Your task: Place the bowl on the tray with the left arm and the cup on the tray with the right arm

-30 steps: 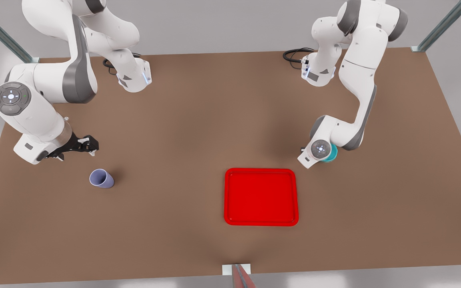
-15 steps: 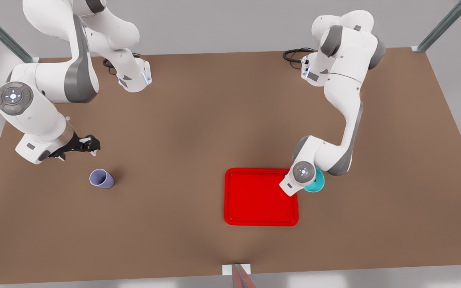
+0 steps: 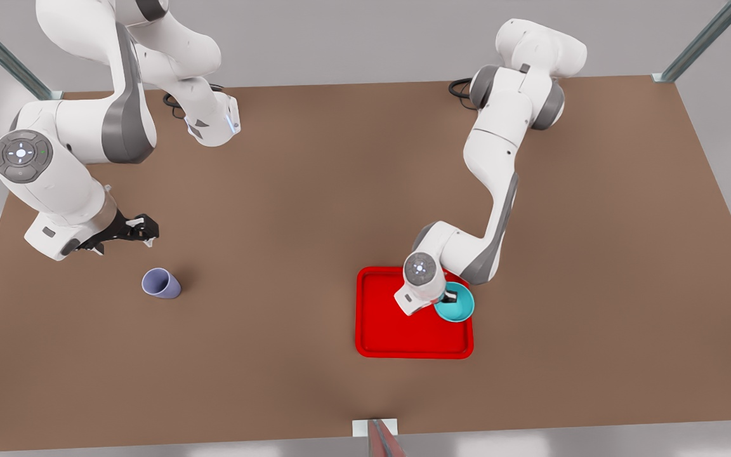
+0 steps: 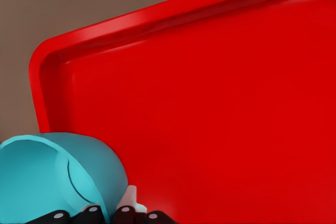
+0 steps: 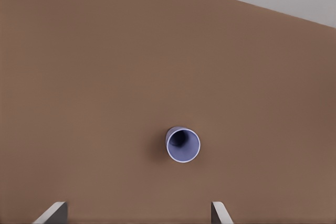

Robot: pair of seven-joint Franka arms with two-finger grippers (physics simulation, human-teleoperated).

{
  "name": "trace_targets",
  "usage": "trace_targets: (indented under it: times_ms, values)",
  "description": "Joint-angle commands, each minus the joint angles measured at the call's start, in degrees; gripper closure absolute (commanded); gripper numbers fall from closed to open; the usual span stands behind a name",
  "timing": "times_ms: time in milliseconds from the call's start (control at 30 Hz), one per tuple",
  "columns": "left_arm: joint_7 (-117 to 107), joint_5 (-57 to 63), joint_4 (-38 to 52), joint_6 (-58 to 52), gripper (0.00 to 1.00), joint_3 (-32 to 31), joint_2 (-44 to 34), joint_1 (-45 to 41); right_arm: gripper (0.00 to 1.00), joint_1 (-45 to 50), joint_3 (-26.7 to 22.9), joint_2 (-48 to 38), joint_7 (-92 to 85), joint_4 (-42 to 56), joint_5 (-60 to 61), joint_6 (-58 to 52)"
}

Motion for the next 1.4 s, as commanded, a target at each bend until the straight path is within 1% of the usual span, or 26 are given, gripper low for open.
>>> trace_targets:
  times_ms: [0,100,133,167,200,267,333,367,433,500,533,567,600,633,700,767,833,867,900,967,1000,1067,1200,1267,1367]
  values:
    - [0.17,-5.97,0.08,0.28,0.79,0.35,0.16,-0.06,0.0,0.0,0.0,0.0,0.0,0.0,0.0,0.0]
    - [-0.09,-6.05,0.96,2.05,0.79,1.15,3.16,-1.56,0.0,0.0,0.09,-0.09,0.0,0.0,0.0,-0.26]
    - [-0.27,-7.81,0.96,2.93,0.79,2.72,3.86,-2.52,0.0,0.0,0.53,0.08,-0.09,-0.09,0.0,-0.44]
    - [-0.27,-10.01,0.96,3.28,0.74,4.66,4.3,-4.02,0.0,-0.18,0.97,0.26,-0.96,-0.26,0.09,-0.97]
    - [-0.36,-10.1,0.96,2.75,0.0,4.66,4.04,-4.02,0.0,-0.18,0.97,1.49,-1.05,-0.17,0.09,-2.02]
    - [0.17,-10.54,0.96,1.17,0.0,4.66,3.16,-4.11,0.0,-2.9,0.88,6.59,-1.32,-1.05,0.35,-2.64]
    - [0.43,-10.54,0.69,0.38,0.0,4.66,2.01,-3.93,0.0,-3.52,0.88,7.91,-1.32,-2.98,0.44,-1.32]
    - [0.7,-10.71,0.69,0.38,0.0,4.66,2.01,-3.84,0.0,-4.48,0.88,7.82,-1.32,-6.06,0.44,1.49]
    - [0.87,-12.38,0.52,-1.46,0.0,4.66,0.61,-3.76,0.0,-5.01,0.88,5.27,-1.23,-15.98,0.53,11.94]
    - [0.7,-15.02,0.08,-5.34,0.0,4.75,-3.78,-3.06,0.0,-7.56,0.97,3.25,-1.23,-23.29,0.44,19.16]
    - [0.35,-15.28,-2.98,-5.51,0.0,4.49,-7.9,-1.74,0.0,-8.61,0.97,3.25,-1.41,-24.34,0.35,20.04]
    - [0.17,-15.19,-5.55,-10.86,0.0,4.49,-14.94,-1.21,0.0,-10.46,0.97,3.6,-4.13,-25.75,0.18,22.67]
    - [0.78,-15.02,-5.63,-16.23,0.0,4.49,-20.83,0.72,0.0,-11.87,0.97,4.3,-4.66,-27.42,0.0,25.05]
    - [1.05,-14.67,-5.46,-21.59,0.0,4.4,-25.67,5.46,0.0,-13.09,0.97,4.65,-6.33,-29.26,-0.09,27.68]
    - [6.23,-14.4,-7.56,-23.44,0.0,4.57,-31.91,11.88,0.0,-14.59,1.05,7.29,-6.5,-29.62,-0.09,29.62]
    - [7.64,-14.14,-16.7,-22.83,0.0,4.4,-41.14,19.79,0.0,-15.21,1.05,9.49,-6.5,-29.62,-0.09,31.29]
    - [12.2,-14.14,-22.5,-22.39,0.0,1.68,-48.34,28.41,0.0,-16.0,1.05,10.37,-7.38,-29.53,-0.18,31.55]
    - [13.53,-14.05,-26.46,-22.74,0.0,1.5,-53.61,30.95,0.0,-16.17,1.05,10.81,-7.38,-29.44,-0.18,31.64]
    - [17.48,-13.96,-26.9,-23.79,0.0,1.5,-55.47,32.19,0.0,-16.17,1.05,11.16,-7.38,-29.35,-0.18,31.64]
    - [17.48,-11.59,-24.53,-28.28,0.0,1.32,-53.88,29.99,0.0,-16.17,1.05,11.86,-7.38,-29.18,-0.18,33.13]
    - [17.84,-11.94,-24.53,-28.28,0.0,1.06,-53.45,30.34,0.0,-16.17,1.05,12.04,-7.38,-29.0,-0.18,33.14]
    - [17.66,-11.77,-24.53,-28.45,0.0,1.06,-53.71,28.06,0.0,-16.17,1.05,12.21,-7.38,-29.0,0.0,33.22]
    - [16.78,-11.59,-23.92,-28.63,0.0,0.18,-52.13,27.53,0.0,-16.52,1.05,12.92,-7.38,-28.91,0.0,34.01]
    - [16.87,-11.59,-21.98,-28.63,0.0,0.18,-52.13,27.71,0.0,-16.52,1.05,13.71,-7.38,-28.12,0.0,34.1]
    - [16.96,-11.59,-21.98,-28.72,0.0,0.09,-52.13,27.53,0.0,-16.61,1.05,14.06,-7.38,-28.04,0.0,34.1]
